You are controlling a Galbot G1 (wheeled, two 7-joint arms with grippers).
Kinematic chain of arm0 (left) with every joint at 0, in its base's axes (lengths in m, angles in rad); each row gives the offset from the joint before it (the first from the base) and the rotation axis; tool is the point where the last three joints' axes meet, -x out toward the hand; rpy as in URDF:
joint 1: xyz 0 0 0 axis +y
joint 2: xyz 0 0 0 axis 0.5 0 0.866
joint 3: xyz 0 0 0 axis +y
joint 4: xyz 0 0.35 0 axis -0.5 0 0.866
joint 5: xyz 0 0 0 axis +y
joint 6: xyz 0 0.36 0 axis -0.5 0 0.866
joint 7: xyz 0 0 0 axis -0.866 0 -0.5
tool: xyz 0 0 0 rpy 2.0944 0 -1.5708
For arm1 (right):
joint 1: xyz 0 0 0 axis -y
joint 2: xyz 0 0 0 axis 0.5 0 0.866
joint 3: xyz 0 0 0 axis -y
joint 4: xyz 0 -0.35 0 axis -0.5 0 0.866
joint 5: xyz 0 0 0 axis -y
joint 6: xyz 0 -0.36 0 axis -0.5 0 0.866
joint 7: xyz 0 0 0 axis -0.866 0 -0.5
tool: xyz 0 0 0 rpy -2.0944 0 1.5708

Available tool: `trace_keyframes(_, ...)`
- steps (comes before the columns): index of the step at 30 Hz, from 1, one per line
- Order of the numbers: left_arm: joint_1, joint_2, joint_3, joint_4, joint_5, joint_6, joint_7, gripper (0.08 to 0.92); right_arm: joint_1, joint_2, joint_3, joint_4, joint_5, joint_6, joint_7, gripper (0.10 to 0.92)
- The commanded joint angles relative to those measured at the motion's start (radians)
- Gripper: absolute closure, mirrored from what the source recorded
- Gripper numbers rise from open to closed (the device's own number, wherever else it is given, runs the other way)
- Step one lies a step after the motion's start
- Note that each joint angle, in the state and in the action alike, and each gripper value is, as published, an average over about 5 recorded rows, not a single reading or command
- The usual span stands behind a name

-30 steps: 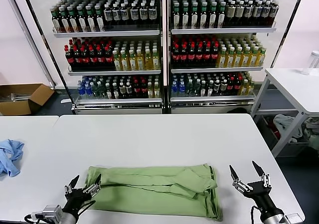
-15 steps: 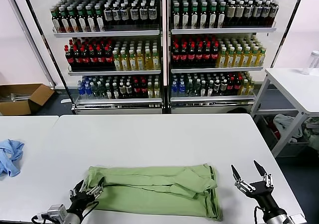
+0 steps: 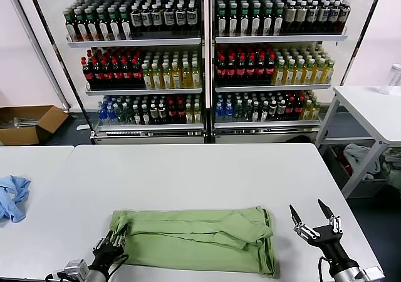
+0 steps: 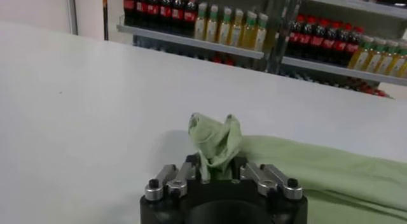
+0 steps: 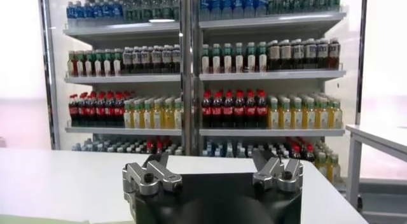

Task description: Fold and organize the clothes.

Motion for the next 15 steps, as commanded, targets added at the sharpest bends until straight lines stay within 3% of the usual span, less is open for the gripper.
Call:
trace_keyframes(1, -0.003, 0.010, -0.013, -0.055, 0.015, 0.015, -0.102, 0.674, 0.011, -0.001, -0.004, 0.001, 0.001, 0.000, 0.005, 0.203)
trace_keyframes(9, -0.031, 0.053, -0.159, -0.038, -0.040, 0.015, -0.180, 0.885, 0.031, -0.004, -0.016, 0.005, -0.005, -0.007, 0.015, 0.203)
trace_keyframes(15, -0.012, 0.115, -0.420, -0.026, -0.081, 0.049, -0.213, 0.902, 0.039, -0.003, -0.019, 0.014, -0.006, -0.014, 0.015, 0.203)
